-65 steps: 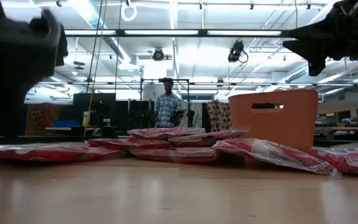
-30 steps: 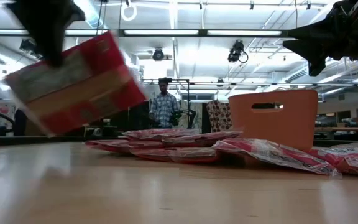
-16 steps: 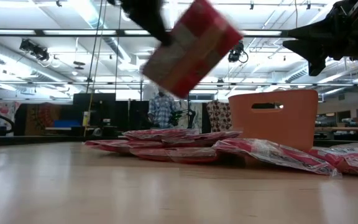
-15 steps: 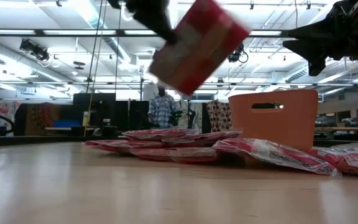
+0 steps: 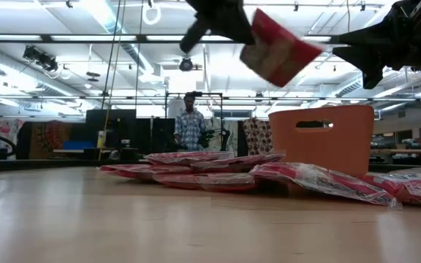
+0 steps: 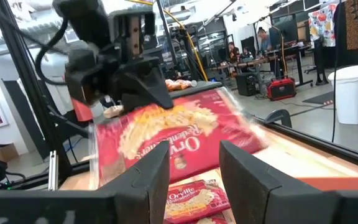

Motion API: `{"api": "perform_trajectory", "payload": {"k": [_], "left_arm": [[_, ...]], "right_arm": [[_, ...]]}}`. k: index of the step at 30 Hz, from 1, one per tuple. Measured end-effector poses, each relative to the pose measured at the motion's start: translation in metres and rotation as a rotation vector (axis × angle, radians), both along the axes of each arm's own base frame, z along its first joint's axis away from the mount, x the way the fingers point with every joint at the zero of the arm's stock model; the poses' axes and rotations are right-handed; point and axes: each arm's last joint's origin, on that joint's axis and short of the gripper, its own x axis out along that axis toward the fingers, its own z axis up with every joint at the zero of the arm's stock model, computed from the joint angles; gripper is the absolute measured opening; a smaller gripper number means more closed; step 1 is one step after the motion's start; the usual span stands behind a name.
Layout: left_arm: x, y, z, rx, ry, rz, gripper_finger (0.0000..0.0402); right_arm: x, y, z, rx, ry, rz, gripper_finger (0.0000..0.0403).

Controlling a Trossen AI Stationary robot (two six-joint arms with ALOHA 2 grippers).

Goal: Sort popcorn bags into baskets
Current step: Put the red popcorn bag into the orange bin

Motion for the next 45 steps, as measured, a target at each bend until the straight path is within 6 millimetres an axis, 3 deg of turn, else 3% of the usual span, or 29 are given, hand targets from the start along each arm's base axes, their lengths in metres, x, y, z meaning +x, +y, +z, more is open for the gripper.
{"api": "perform_trajectory", "payload": {"k": [8,12,20,27,35,41,45], "left_arm": [[0.033,0.037,-0.025,0.167,-0.012,-0.138,0.0002],[0.045,0.063,-0.035,0.169,-0.067,-0.171,0.0002],[0.056,0.114,-0.054,0.121,-0.168,-0.234,0.0006],[0.062,0.146,-0.077,0.102,-0.211,-0.258,0.0009],[0.061,0.165,-0.084,0.171,-0.218,-0.361,0.0016],[0.059,0.169,-0.088,0.149,-0.195,-0.337,0.0064],[0.062,0.162,-0.085,0.095,-0.239,-0.280,0.0095]], "right_arm": [[0.000,0.000,0.000,0.000,0.001,-0.003,0.0144],[0.000,0.000,0.000,0.001,-0.002,-0.002,0.0144],[0.000,0.000,0.000,0.001,-0.002,-0.002,0.0144],[0.000,0.000,0.000,0.001,-0.001,-0.002,0.0144],[0.000,0.000,0.000,0.001,-0.002,-0.002,0.0144],[0.000,0.000,0.000,0.001,-0.002,-0.001,0.0144],[0.000,0.000,0.000,0.001,-0.001,-0.002,0.0144]]}}
